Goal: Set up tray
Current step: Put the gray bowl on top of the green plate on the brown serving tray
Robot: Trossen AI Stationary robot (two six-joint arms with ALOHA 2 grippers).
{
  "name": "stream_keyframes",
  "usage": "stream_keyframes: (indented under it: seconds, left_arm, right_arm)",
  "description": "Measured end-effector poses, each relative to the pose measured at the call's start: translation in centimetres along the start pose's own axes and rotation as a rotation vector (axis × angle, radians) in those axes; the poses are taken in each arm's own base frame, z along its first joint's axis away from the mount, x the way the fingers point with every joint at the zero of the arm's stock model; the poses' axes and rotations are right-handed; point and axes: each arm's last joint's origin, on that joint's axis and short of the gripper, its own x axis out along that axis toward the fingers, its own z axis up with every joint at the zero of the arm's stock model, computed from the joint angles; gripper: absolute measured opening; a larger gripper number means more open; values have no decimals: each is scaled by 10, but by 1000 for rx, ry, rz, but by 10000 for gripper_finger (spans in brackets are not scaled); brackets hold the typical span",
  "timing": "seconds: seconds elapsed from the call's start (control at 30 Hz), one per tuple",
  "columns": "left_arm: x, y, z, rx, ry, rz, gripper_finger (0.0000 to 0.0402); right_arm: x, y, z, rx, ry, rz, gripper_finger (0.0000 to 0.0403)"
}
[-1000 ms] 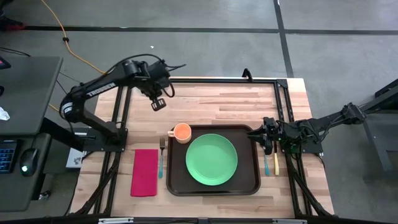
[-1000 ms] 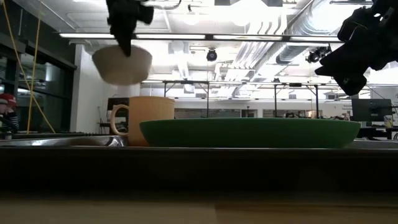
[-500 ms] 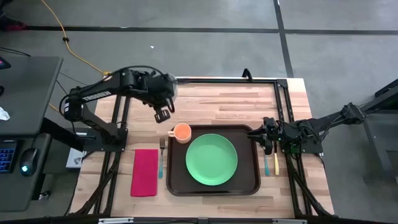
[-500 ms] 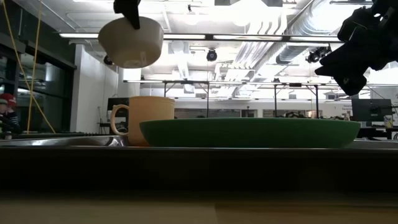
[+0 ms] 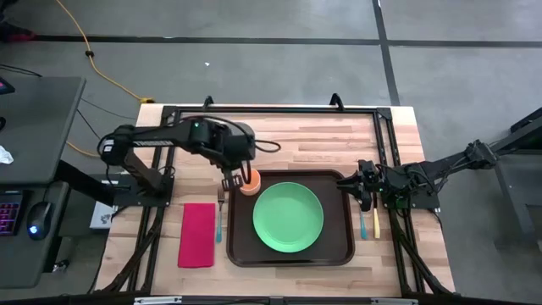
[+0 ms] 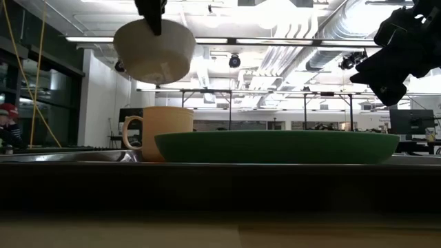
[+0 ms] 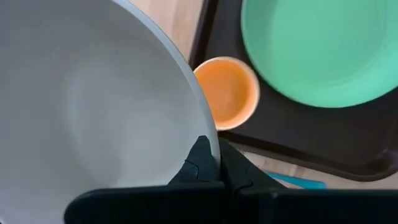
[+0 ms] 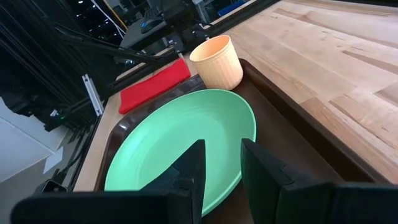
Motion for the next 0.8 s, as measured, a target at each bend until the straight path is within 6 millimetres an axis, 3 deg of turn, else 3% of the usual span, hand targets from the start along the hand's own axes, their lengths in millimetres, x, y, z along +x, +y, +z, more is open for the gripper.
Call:
stream_keyframes:
  seconds: [0.37,0.8]
  left_arm:
    - [-16,-43,31,97,-77,-54,12]
    - [1,-82,43,214,0,-82,12]
  right_arm:
    - [0,0,0,0,0,0,78]
    - [0,-1,-1,-4,10,-5,78]
